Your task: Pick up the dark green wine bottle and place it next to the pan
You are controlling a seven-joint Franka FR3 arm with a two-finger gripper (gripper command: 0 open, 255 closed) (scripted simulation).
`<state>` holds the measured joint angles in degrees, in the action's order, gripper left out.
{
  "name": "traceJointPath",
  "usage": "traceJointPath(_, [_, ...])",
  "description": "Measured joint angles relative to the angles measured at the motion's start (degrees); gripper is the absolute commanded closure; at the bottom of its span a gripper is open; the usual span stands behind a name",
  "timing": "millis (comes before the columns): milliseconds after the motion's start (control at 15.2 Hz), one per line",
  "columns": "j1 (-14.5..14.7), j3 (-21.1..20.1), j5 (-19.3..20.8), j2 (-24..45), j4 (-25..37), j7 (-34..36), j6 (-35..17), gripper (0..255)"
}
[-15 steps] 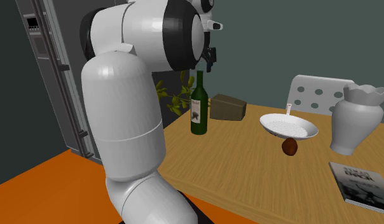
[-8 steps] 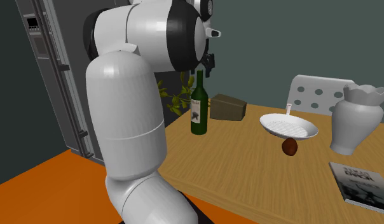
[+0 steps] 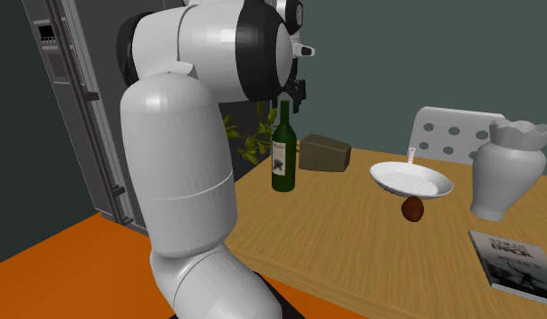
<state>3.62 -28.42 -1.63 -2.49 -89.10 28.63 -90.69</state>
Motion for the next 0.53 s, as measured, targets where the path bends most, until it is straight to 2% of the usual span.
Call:
traceJointPath(66, [0.0, 0.0, 0.0, 0.0, 0.0, 0.0, 0.0, 255])
traceJointPath(528, [0.0, 0.0, 0.0, 0.0, 0.0, 0.0, 0.0, 255])
